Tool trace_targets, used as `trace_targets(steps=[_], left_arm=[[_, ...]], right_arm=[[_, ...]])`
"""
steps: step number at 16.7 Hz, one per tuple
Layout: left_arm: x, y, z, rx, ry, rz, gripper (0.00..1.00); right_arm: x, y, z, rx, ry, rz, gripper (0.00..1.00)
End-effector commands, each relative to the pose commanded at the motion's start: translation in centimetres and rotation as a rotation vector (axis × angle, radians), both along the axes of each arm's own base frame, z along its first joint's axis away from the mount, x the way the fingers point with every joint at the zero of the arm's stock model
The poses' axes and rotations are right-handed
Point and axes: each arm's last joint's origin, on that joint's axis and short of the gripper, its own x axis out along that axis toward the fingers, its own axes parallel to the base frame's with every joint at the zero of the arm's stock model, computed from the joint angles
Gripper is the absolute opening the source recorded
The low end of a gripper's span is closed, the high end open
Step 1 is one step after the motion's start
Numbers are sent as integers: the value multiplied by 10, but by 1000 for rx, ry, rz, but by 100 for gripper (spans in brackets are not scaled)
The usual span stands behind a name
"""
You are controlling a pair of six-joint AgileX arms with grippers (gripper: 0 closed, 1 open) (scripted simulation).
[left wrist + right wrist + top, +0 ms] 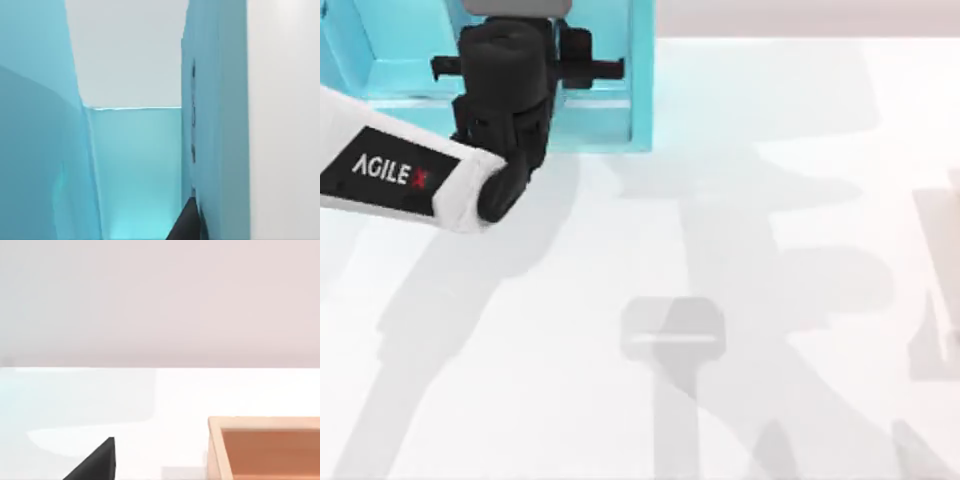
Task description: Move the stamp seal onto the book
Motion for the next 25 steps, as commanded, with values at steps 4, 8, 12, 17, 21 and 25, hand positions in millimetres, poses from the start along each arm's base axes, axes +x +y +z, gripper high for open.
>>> trace_targets(steps=[4,8,12,17,21,25], left_arm=[[-59,0,67,-3,-5,1,0],[-122,10,111,-11,-13,-3,0],[-157,18,122,-5,-2,-7,0],[-158,19,121,0,4,-3,0],[-155,8,120,-50,17,1,0],[-148,-28,109,-222,76,36,0]], right_arm=[[0,0,0,0,0,0,100],[0,0,0,0,0,0,100],[0,0,0,0,0,0,100],[0,0,0,0,0,0,100],[0,0,0,0,0,0,100],[0,0,0,0,0,0,100]])
